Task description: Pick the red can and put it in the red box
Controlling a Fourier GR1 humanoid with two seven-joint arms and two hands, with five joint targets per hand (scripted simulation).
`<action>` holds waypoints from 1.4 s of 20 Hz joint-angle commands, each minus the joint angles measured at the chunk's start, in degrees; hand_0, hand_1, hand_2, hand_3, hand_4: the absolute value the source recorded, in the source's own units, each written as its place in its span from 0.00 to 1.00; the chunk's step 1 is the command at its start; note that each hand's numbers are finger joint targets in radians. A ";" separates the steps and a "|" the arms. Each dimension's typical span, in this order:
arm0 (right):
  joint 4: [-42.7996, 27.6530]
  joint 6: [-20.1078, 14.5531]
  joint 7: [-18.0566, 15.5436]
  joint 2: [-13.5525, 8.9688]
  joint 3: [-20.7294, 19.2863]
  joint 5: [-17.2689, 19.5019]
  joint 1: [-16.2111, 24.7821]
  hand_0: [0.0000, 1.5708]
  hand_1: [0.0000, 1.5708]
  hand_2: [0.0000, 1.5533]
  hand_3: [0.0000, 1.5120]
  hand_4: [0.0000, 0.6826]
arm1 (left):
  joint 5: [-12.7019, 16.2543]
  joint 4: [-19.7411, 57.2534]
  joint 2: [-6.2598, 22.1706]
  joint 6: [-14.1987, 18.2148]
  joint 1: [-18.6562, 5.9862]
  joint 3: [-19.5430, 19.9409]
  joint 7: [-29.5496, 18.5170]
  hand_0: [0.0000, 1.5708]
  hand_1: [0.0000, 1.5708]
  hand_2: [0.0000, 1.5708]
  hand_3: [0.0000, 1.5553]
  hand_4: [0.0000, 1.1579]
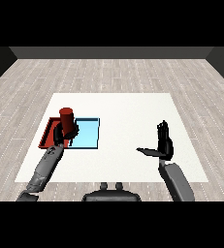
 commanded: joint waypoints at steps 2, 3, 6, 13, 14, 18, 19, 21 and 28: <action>-1.28 -0.76 1.64 -0.56 -0.94 1.49 2.65 0.00 0.00 0.00 0.00 0.00 | -0.92 11.62 3.26 -2.91 -3.28 4.21 0.43 1.00 1.00 1.00 0.96 0.96; 2.31 0.11 1.69 -0.74 -2.70 0.85 0.93 0.00 0.00 0.00 0.00 0.00 | -1.17 14.19 3.56 -3.17 -6.40 5.02 1.98 1.00 1.00 0.99 0.95 0.95; 4.81 -0.60 0.62 -0.06 -3.03 1.85 0.94 0.00 0.00 0.00 0.00 0.00 | -3.03 26.64 4.26 -4.92 -13.36 5.64 2.38 1.00 1.00 0.99 0.94 0.94; 10.41 0.64 0.91 2.41 -2.47 1.92 -3.60 0.00 0.00 0.00 0.00 0.00 | -5.18 48.65 2.06 -5.04 -20.77 8.55 -3.96 1.00 1.00 0.98 0.94 0.89; 13.30 1.07 -0.22 3.34 -2.91 1.63 -5.61 0.00 0.00 0.00 0.00 0.00 | -5.91 50.12 1.55 -3.40 -22.09 7.96 -0.69 0.99 0.99 0.93 0.92 0.87; 16.20 2.11 -1.96 2.75 -5.79 0.47 -6.40 0.00 0.00 0.00 0.00 0.00 | -7.40 56.60 0.73 -4.14 -21.58 6.78 3.74 0.41 0.41 0.45 0.00 0.56; 15.60 3.36 -1.78 1.70 -6.03 0.02 -5.55 0.00 0.00 0.00 0.00 0.00 | -7.78 58.11 0.47 -3.24 -22.86 6.67 5.78 0.43 0.43 0.43 0.00 0.62; 17.61 1.32 -2.28 4.20 -3.83 2.41 -7.56 0.00 0.00 0.00 0.00 0.00 | -7.57 59.93 1.20 -3.88 -22.14 7.25 5.61 0.53 0.53 0.51 0.32 0.69; 17.83 2.92 -2.64 2.99 -6.42 0.96 -7.85 0.00 0.00 0.00 0.00 0.00 | -5.22 62.63 6.24 -13.41 -21.40 9.89 9.25 0.00 0.00 0.00 0.00 0.56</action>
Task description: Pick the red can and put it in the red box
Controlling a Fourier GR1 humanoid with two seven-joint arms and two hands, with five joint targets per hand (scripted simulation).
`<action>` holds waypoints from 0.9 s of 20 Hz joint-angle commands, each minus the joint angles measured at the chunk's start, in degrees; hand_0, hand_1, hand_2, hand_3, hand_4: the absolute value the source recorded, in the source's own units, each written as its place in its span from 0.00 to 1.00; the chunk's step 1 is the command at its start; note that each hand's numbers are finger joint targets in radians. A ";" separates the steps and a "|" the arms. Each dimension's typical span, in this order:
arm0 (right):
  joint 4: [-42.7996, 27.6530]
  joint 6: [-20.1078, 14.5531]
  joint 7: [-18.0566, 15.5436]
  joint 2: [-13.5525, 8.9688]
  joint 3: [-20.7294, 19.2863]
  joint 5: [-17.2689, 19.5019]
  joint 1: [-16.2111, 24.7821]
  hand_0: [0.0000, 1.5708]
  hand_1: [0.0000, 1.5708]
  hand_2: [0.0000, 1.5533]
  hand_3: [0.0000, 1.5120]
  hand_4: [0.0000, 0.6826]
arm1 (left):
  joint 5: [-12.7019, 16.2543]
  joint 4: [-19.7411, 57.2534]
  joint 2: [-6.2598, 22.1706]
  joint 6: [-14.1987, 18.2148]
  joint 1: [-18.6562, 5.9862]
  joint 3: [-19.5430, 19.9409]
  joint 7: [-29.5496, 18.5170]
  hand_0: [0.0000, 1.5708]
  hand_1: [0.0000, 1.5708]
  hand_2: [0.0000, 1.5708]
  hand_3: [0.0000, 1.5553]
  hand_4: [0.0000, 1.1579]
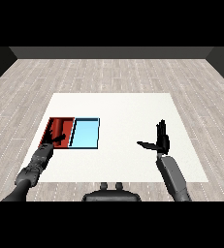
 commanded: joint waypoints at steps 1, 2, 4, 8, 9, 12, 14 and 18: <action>-0.49 -0.25 1.28 -0.39 -1.00 -0.08 -1.88 0.00 0.00 0.00 0.00 0.00 | -0.05 2.33 2.76 -6.89 -0.16 0.25 2.75 0.00 0.00 0.00 0.00 0.00; 0.57 -1.08 -0.53 1.92 0.66 1.00 -0.81 0.00 0.00 0.00 0.00 0.00 | -0.18 2.22 2.57 -6.47 1.13 0.17 1.14 0.00 0.00 0.00 0.00 0.00; -1.83 0.29 0.81 -0.63 -1.46 -0.39 -0.31 0.00 0.00 0.00 0.00 0.00 | -0.32 1.76 3.19 -7.28 1.20 0.15 0.51 0.00 0.00 0.00 0.00 0.00; -3.05 1.45 -0.95 0.36 -2.17 -1.62 2.17 0.00 0.00 0.00 0.00 0.00 | -1.15 1.15 2.82 -5.34 -1.53 -0.42 1.61 0.00 0.00 0.00 0.00 0.00; 1.07 1.24 -4.94 3.30 -0.49 0.22 2.08 0.00 0.00 0.00 0.00 0.00 | -1.57 1.22 2.15 -3.49 -0.89 -0.71 1.08 0.00 0.00 0.00 0.00 0.00; -0.72 2.73 -1.91 1.05 -1.61 -1.13 0.72 0.00 0.00 0.00 0.00 0.00 | 3.03 -3.95 1.74 -3.35 1.46 4.06 -10.03 0.00 0.00 0.00 0.00 0.00; -2.49 2.13 0.23 0.52 -1.38 -0.98 0.06 0.00 0.00 0.00 0.00 0.00 | 4.56 -6.94 2.56 -5.49 -0.11 5.72 -14.00 0.00 0.00 0.00 0.00 0.00; -6.13 4.69 -1.44 0.71 -0.19 -1.38 2.28 0.00 0.00 0.00 0.00 0.00 | 8.18 -13.04 1.83 -13.70 0.30 8.71 -21.44 0.43 0.43 0.24 0.00 0.00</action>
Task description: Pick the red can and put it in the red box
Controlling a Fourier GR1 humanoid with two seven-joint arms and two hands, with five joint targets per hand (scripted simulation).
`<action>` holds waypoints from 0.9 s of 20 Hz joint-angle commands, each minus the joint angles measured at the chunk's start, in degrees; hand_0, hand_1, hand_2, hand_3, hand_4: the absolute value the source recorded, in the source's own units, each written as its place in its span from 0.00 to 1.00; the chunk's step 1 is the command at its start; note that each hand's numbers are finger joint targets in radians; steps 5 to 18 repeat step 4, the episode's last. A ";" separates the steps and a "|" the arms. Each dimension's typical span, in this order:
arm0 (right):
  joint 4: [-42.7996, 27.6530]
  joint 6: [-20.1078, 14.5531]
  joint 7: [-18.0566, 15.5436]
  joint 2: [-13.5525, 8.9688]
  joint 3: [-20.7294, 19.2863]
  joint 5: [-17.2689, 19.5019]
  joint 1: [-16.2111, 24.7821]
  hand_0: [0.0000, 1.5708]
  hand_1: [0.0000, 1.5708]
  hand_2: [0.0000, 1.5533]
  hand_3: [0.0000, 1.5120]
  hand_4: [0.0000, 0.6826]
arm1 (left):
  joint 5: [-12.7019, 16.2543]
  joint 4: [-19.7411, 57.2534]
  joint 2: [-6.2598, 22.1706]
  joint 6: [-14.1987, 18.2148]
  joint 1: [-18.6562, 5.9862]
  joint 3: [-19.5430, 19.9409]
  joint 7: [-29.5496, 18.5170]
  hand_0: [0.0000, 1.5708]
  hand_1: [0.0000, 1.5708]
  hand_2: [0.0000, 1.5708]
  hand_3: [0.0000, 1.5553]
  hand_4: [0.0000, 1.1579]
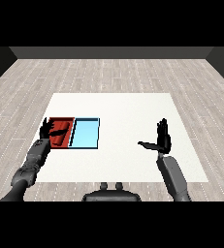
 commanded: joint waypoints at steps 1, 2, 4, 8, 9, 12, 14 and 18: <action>-1.72 2.59 0.04 -0.96 0.47 -0.36 0.96 0.00 0.00 0.00 0.00 0.00 | 3.30 -6.71 -1.11 -5.37 -0.24 2.74 -7.51 0.14 0.14 0.00 0.00 0.00; 0.81 3.81 -0.59 -1.23 -0.28 -0.59 -0.56 0.00 0.00 0.00 0.00 0.00 | 3.26 -8.85 -0.54 -7.93 3.05 2.16 -9.29 0.70 0.70 0.74 0.00 0.00; -2.77 1.85 -0.60 0.67 2.69 1.33 0.86 0.00 0.00 0.00 0.00 0.00 | 4.80 -12.95 -5.83 -8.14 2.35 2.47 -11.44 0.00 0.00 0.00 0.00 0.00; -2.77 1.85 -0.60 0.67 2.69 1.33 0.86 0.00 0.00 0.00 0.00 0.00 | 4.80 -12.95 -5.83 -8.14 2.35 2.47 -11.44 0.00 0.00 0.00 0.00 0.00; -2.77 1.85 -0.60 0.67 2.69 1.33 0.86 0.00 0.00 0.00 0.00 0.00 | 4.80 -12.95 -5.83 -8.14 2.35 2.47 -11.44 0.00 0.00 0.00 0.00 0.00; -2.77 1.85 -0.60 0.67 2.69 1.33 0.86 0.00 0.00 0.00 0.00 0.00 | 4.80 -12.95 -5.83 -8.14 2.35 2.47 -11.44 0.00 0.00 0.00 0.00 0.00; -2.77 1.85 -0.60 0.67 2.69 1.33 0.86 0.00 0.00 0.00 0.00 0.00 | 4.80 -12.95 -5.83 -8.14 2.35 2.47 -11.44 0.00 0.00 0.00 0.00 0.00; -2.77 1.85 -0.60 0.67 2.69 1.33 0.86 0.00 0.00 0.00 0.00 0.00 | 4.80 -12.95 -5.83 -8.14 2.35 2.47 -11.44 0.00 0.00 0.00 0.00 0.00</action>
